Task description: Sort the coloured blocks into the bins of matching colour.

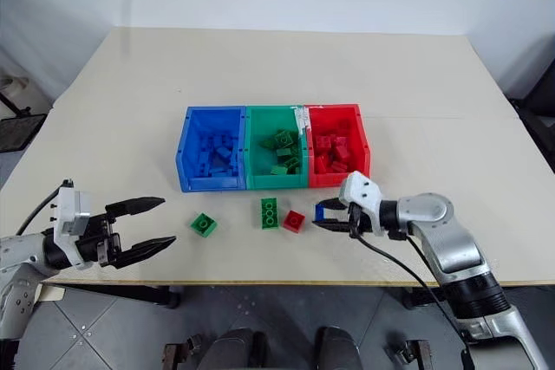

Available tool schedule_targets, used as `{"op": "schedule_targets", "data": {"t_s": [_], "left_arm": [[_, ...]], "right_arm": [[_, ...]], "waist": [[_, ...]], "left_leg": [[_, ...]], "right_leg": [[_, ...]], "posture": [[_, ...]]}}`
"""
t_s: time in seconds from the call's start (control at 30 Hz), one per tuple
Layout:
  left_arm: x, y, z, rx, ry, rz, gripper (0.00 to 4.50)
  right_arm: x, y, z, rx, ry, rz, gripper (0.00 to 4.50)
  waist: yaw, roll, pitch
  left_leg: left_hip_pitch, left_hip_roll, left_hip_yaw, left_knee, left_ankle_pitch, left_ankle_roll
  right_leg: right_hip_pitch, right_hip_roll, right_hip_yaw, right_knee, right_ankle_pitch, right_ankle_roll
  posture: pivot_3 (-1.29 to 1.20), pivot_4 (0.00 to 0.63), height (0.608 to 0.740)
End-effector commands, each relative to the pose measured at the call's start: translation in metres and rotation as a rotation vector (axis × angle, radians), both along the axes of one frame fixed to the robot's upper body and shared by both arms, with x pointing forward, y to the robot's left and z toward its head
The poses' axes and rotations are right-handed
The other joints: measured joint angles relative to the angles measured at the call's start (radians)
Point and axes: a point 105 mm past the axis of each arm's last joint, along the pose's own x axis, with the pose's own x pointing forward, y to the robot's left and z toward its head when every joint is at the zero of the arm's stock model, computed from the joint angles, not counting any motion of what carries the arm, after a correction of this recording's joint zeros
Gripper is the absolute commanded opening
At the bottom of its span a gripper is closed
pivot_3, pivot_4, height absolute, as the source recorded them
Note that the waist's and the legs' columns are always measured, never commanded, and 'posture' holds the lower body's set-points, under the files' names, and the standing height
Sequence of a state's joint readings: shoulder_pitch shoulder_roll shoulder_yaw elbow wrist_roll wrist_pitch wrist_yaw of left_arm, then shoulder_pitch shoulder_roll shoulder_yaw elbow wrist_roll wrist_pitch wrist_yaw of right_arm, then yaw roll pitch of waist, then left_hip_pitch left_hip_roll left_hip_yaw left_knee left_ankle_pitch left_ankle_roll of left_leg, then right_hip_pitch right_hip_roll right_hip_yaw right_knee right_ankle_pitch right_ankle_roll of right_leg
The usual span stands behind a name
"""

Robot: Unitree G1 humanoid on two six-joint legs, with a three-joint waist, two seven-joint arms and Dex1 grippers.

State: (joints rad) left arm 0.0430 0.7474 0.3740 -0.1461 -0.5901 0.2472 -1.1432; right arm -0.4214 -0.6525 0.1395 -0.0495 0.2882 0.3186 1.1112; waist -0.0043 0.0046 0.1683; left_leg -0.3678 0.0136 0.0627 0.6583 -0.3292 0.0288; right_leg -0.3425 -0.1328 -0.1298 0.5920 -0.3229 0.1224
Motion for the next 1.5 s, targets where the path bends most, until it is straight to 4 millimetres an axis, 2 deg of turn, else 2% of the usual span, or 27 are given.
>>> {"op": "schedule_targets", "data": {"t_s": [0.03, 0.37, 0.47, 0.53, 0.67, 0.87, 0.97, 1.1, 1.2, 1.27, 1.4, 1.5], "left_arm": [[0.002, -0.003, 0.006, -0.017, -0.046, -0.004, 4.50], [0.007, -0.004, 0.007, -0.026, -0.069, 0.005, 4.50], [0.008, -0.005, 0.007, -0.028, -0.075, 0.008, 4.50], [0.008, -0.005, 0.007, -0.028, -0.078, 0.009, 4.50], [0.006, -0.004, 0.007, -0.029, -0.084, 0.023, 4.50], [0.004, -0.004, 0.006, -0.033, -0.084, 0.034, 4.50], [0.004, -0.006, 0.006, -0.035, -0.086, 0.038, 4.50], [0.004, -0.006, 0.007, -0.041, -0.094, 0.046, 4.50], [0.004, -0.007, 0.007, -0.046, -0.098, 0.047, 4.50], [0.005, -0.008, 0.007, -0.050, -0.097, 0.045, 4.50], [0.006, -0.009, 0.005, -0.055, -0.093, 0.037, 4.50], [0.007, -0.008, 0.004, -0.053, -0.085, 0.025, 4.50]], "right_arm": [[0.008, 0.017, 0.034, 0.117, -0.099, 0.010, 1.46], [0.029, 0.077, 0.065, 0.238, -0.182, 0.077, 1.46], [0.032, 0.100, 0.074, 0.274, -0.192, 0.115, 1.46], [0.034, 0.111, 0.077, 0.283, -0.198, 0.128, 1.46], [0.049, 0.149, 0.084, 0.298, -0.231, 0.111, 1.46], [0.065, 0.181, 0.089, 0.289, -0.269, 0.072, 1.46], [0.074, 0.187, 0.089, 0.271, -0.277, 0.030, 2.60], [0.068, 0.182, 0.097, 0.318, -0.318, 0.065, 3.91], [0.056, 0.161, 0.100, 0.348, -0.322, 0.135, 3.91], [0.045, 0.130, 0.096, 0.344, -0.301, 0.177, 3.91], [0.024, 0.086, 0.082, 0.285, -0.234, 0.221, 3.91], [0.011, 0.050, 0.064, 0.202, -0.157, 0.213, 3.91]], "waist": [[-0.002, 0.000, 0.000], [-0.004, 0.000, 0.000], [-0.009, 0.000, 0.000], [-0.013, 0.000, 0.000], [-0.028, -0.001, 0.000], [-0.040, -0.001, -0.001], [-0.040, -0.001, -0.001], [-0.039, -0.002, -0.001], [-0.036, -0.002, -0.001], [-0.028, -0.002, -0.001], [-0.023, -0.002, -0.001], [-0.025, -0.002, -0.001]], "left_leg": [[0.000, 0.000, 0.000, 0.000, 0.000, 0.000], [0.000, 0.000, 0.000, 0.000, 0.000, 0.000], [0.000, -0.001, 0.000, 0.000, 0.000, 0.000], [0.000, -0.001, 0.000, 0.000, 0.000, 0.000], [0.000, -0.002, 0.000, 0.000, 0.000, 0.000], [-0.001, -0.002, 0.000, -0.001, 0.001, -0.001], [-0.001, -0.002, -0.001, -0.001, 0.001, -0.001], [-0.001, -0.002, -0.002, -0.001, 0.001, -0.002], [-0.001, -0.002, -0.003, -0.001, 0.001, -0.002], [-0.002, -0.003, -0.003, -0.001, 0.001, -0.001], [-0.002, -0.004, -0.005, -0.001, 0.000, -0.001], [-0.002, -0.001, -0.002, -0.002, 0.000, -0.001]], "right_leg": [[0.000, 0.000, 0.000, 0.000, 0.000, 0.000], [-0.002, 0.001, 0.000, 0.003, 0.000, 0.000], [-0.004, 0.001, 0.000, 0.006, 0.000, 0.000], [-0.005, 0.002, 0.000, 0.011, 0.000, 0.000], [-0.010, 0.002, 0.000, 0.019, 0.000, 0.000], [-0.016, 0.002, 0.001, 0.028, 0.000, 0.000], [-0.016, 0.002, 0.001, 0.028, 0.000, 0.000], [-0.015, 0.002, 0.003, 0.028, 0.000, 0.000], [-0.015, 0.002, 0.004, 0.028, 0.000, 0.000], [-0.015, 0.002, 0.005, 0.028, 0.000, 0.000], [-0.012, 0.000, 0.009, 0.023, 0.000, 0.000], [-0.010, 0.001, 0.010, 0.016, 0.000, 0.000]], "posture": [[0.00, 0.150, 0.740], [0.00, 0.150, 0.740], [0.00, 0.150, 0.740], [0.00, 0.150, 0.740], [0.00, 0.150, 0.740], [0.00, 0.150, 0.740], [0.00, 0.150, 0.740], [0.00, 0.150, 0.740], [0.00, 0.150, 0.740], [0.00, 0.150, 0.740], [0.00, 0.150, 0.740], [0.00, 0.150, 0.740]]}}
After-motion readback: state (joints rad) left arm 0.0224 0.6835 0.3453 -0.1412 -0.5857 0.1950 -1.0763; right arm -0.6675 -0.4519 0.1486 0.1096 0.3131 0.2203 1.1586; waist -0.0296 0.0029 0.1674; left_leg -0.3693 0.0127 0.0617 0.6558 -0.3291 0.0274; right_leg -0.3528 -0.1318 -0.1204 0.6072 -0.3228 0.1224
